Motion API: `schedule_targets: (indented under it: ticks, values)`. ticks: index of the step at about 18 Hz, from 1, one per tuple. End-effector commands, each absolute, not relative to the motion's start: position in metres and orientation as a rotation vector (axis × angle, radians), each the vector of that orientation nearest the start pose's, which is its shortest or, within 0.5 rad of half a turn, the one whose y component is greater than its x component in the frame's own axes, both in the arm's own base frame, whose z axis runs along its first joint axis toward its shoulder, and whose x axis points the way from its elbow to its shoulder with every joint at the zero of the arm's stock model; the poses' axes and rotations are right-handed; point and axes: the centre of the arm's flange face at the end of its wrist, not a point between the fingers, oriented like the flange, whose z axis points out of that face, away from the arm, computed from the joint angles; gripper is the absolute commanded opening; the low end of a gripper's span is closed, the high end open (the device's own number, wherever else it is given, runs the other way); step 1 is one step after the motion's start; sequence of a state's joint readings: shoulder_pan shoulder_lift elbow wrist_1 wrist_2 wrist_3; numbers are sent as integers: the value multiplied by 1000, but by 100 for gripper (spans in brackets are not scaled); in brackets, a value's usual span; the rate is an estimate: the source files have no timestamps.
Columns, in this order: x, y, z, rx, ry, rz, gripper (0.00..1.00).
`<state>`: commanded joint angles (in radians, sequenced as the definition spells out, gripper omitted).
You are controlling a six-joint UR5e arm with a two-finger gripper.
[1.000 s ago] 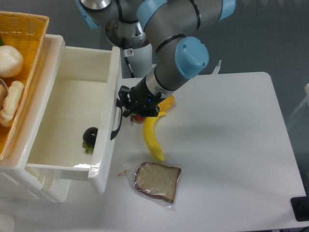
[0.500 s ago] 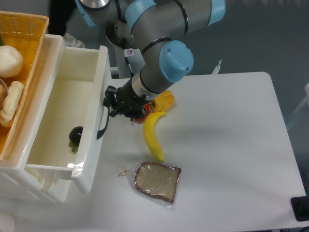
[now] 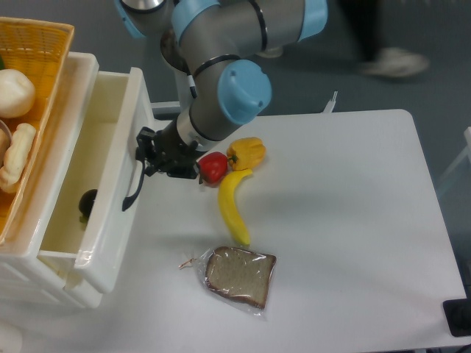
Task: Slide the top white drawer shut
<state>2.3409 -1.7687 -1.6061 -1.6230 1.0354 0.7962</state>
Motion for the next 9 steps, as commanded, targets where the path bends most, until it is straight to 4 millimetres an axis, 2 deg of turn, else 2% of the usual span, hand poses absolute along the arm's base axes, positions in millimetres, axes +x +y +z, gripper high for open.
schedule_targets:
  ticks: [9]
  values:
    - [-212,530,372,-2874,-63,-870,0]
